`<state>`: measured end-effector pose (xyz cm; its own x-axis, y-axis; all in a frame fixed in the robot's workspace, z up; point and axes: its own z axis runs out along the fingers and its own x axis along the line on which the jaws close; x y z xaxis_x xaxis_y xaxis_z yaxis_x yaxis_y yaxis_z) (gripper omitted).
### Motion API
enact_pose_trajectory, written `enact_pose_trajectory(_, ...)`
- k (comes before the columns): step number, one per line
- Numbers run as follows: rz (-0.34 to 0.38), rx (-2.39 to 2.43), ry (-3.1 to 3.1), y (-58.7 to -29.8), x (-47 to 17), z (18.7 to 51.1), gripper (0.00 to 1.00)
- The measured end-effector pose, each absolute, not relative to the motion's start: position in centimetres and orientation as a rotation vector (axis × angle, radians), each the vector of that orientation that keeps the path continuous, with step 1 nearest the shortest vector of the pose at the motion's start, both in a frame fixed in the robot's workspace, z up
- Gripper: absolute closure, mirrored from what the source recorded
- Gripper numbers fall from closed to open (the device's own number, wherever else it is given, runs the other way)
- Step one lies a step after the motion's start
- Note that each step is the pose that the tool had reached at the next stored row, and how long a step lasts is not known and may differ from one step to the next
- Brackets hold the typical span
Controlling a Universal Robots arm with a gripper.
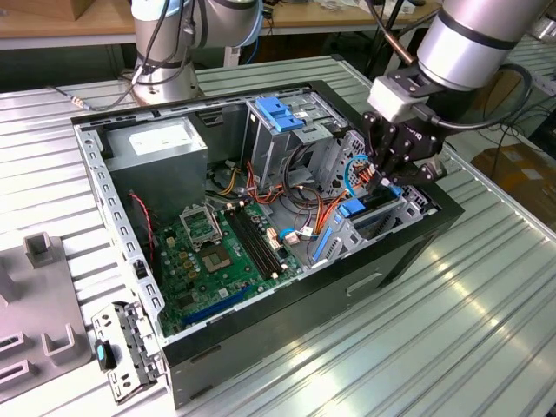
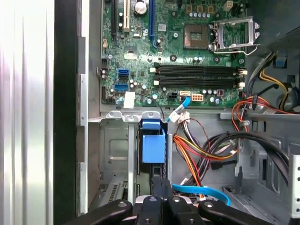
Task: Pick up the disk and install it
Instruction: 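Insert the second disk wire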
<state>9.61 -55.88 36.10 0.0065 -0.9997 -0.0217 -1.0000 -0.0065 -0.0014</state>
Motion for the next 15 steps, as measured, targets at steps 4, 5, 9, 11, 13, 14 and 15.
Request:
enact_pose_trajectory(4,0.023,-2.217,2.203,-55.7,9.6,36.8,0.89)
enact_pose_trajectory(5,0.022,-2.217,2.203,-55.5,9.6,36.9,0.89)
enact_pose_trajectory(9,0.019,-2.219,2.204,-55.0,9.6,38.3,0.89)
enact_pose_trajectory(11,0.018,-2.221,2.207,-54.8,9.6,38.7,0.89)
enact_pose_trajectory(13,0.02,-2.223,2.209,-54.4,9.7,38.9,0.89)
enact_pose_trajectory(14,0.021,-2.224,2.21,-54.2,9.8,38.9,0.89)
enact_pose_trajectory(15,0.022,-2.224,2.21,-53.8,9.8,38.9,0.89)
